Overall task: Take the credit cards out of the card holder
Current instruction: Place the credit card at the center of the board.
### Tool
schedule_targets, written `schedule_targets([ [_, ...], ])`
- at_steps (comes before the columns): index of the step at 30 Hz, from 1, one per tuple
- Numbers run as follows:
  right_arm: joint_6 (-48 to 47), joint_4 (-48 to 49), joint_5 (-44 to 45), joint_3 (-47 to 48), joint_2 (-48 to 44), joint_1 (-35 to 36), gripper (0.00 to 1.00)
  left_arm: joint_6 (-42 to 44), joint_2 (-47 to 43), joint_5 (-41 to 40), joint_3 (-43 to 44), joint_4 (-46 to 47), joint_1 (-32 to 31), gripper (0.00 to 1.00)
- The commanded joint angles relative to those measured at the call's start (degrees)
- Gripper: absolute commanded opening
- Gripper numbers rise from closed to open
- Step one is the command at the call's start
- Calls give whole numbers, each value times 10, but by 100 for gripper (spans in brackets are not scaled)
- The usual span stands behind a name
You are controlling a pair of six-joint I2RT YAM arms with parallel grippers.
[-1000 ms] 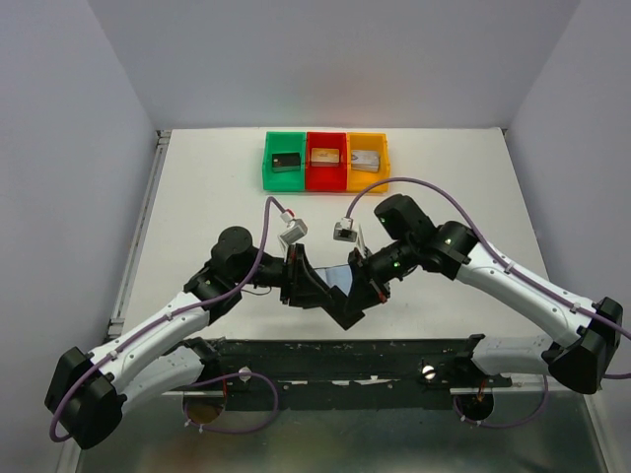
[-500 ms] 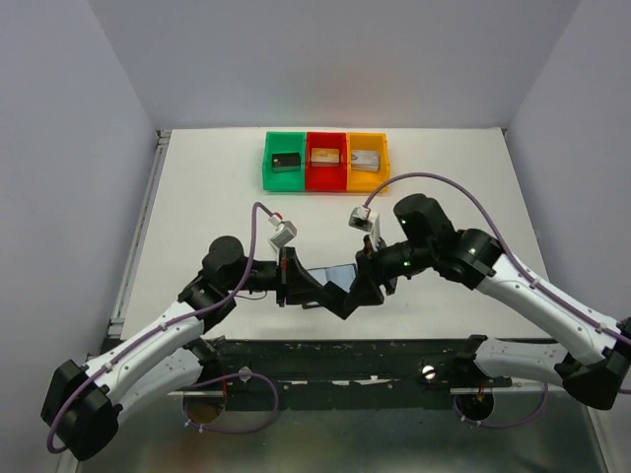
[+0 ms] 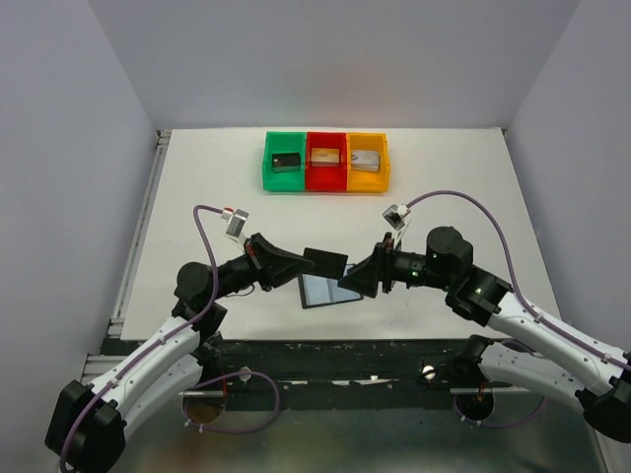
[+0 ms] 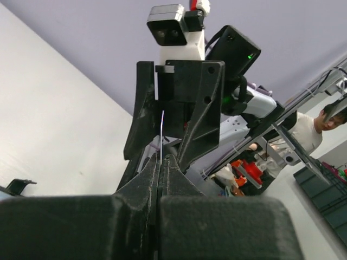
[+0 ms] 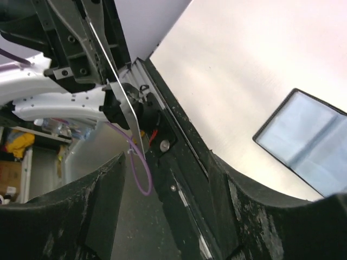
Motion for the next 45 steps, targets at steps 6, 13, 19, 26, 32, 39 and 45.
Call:
schedule_targets([
  [6,80,190,-2,-10,27,0,66,-59,27,-3,-12,123,4,0],
  [13,85,211,-16,-9,46,-2,44,-57,25,-1,-14,123,4,0],
  [19,85,214,-24,-6,42,-1,24,-45,19,1,-8,84,7,22],
  [26,75,191,-31,2,31,0,4,-7,-31,9,2,-20,29,66],
  [32,71,186,-44,5,32,-3,0,-2,-59,31,-7,-39,50,58],
  [39,74,193,-53,5,35,-4,1,-10,-58,41,-13,-30,56,37],
  [45,76,192,-58,7,38,-4,0,-15,-46,52,-8,-20,57,34],
])
